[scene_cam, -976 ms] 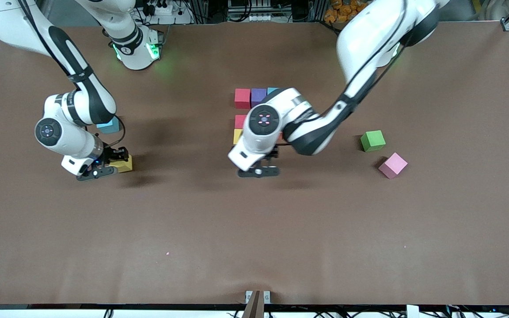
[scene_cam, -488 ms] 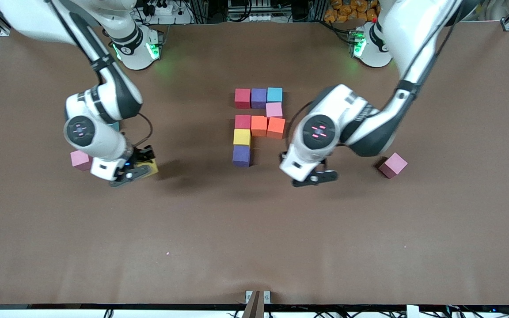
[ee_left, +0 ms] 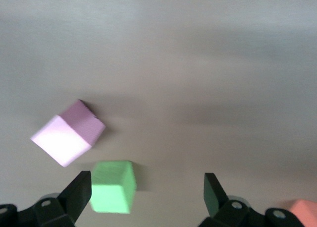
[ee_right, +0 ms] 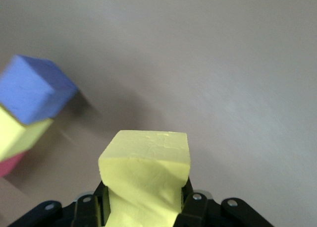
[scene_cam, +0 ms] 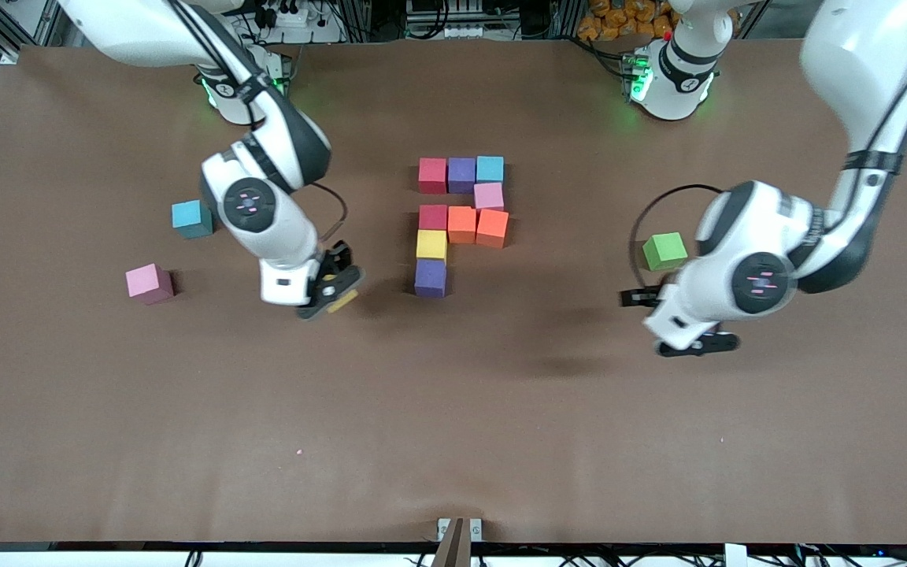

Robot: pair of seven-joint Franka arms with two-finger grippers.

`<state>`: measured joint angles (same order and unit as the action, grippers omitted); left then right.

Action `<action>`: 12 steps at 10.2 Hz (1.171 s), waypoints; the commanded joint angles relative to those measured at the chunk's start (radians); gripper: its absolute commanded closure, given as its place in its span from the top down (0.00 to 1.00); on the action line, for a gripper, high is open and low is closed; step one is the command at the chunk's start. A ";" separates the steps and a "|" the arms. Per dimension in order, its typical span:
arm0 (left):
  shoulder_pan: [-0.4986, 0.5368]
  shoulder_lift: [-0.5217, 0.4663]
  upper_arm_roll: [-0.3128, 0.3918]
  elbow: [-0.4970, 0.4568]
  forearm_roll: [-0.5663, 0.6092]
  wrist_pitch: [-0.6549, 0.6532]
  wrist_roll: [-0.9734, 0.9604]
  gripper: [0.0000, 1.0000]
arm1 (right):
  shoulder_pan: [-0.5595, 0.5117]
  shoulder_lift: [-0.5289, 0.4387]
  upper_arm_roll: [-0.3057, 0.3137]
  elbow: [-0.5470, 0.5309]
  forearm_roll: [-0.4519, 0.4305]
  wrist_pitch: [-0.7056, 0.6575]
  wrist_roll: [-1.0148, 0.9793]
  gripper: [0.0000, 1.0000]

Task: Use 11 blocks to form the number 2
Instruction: 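Place the yellow cube beside the blue cube while the left gripper reaches pink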

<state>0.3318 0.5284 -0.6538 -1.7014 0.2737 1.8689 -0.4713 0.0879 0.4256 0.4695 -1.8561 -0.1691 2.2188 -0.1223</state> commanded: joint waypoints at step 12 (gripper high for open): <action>0.268 -0.024 -0.018 -0.282 0.058 0.280 -0.507 1.00 | 0.598 0.504 -0.227 0.718 -0.024 -0.214 -0.425 0.30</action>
<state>0.5611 0.5258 -0.6603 -1.9283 0.3316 2.0968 -0.9410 0.6578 0.9011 0.2656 -1.1895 -0.1822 2.0293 -0.4649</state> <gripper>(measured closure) 0.000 0.445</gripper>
